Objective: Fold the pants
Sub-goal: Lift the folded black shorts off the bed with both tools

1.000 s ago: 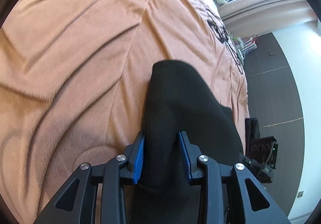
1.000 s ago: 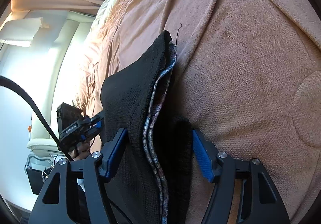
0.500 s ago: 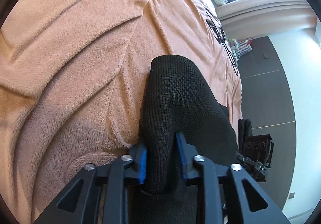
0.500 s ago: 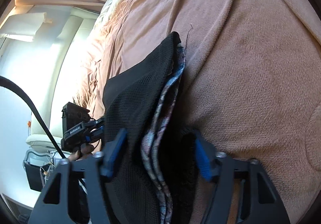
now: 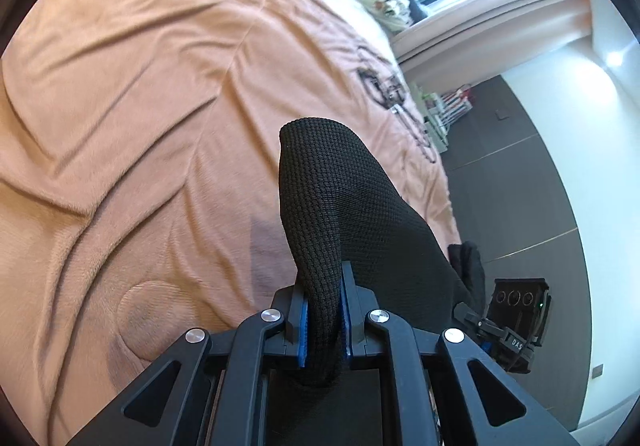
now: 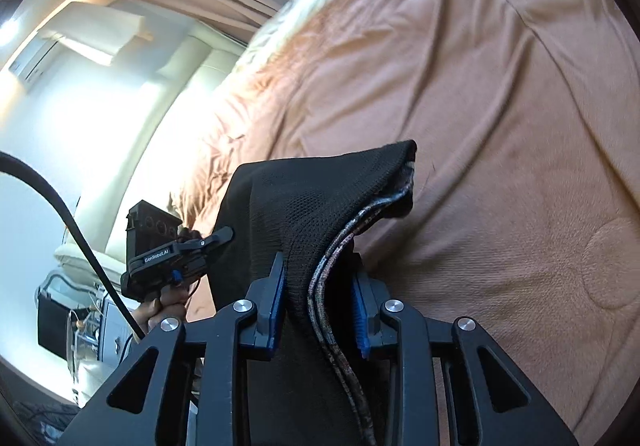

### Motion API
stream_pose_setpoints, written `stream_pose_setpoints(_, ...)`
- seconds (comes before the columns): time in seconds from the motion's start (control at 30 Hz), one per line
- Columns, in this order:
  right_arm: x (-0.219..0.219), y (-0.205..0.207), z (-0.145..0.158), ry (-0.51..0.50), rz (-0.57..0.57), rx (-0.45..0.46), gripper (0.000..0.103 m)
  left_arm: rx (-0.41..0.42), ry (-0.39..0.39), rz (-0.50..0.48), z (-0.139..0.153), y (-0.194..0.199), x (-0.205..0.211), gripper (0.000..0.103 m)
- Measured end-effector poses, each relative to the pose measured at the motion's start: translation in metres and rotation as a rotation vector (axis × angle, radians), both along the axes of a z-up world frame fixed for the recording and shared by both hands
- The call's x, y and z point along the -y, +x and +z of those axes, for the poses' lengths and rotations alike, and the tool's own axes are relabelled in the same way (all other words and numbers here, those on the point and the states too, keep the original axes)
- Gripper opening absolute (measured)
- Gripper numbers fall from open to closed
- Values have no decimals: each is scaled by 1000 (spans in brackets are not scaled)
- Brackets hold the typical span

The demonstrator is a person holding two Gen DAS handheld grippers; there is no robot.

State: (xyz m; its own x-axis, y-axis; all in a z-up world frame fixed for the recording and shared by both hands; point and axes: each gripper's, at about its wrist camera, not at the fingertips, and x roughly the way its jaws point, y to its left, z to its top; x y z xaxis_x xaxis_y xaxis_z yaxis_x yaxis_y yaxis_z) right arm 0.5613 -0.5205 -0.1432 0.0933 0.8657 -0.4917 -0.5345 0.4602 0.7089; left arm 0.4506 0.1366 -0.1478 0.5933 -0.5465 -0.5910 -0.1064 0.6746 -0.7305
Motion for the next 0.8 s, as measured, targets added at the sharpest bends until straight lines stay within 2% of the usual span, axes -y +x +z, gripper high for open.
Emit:
stream_pose_setpoints(0.37,42,-44,35,105,-38,141,25,133,19,-33,64,-24,24,13)
stream_pose_setpoints(0.8,130,-93,68,168,-121,278,25,253,33,-125,125,-28,86,13)
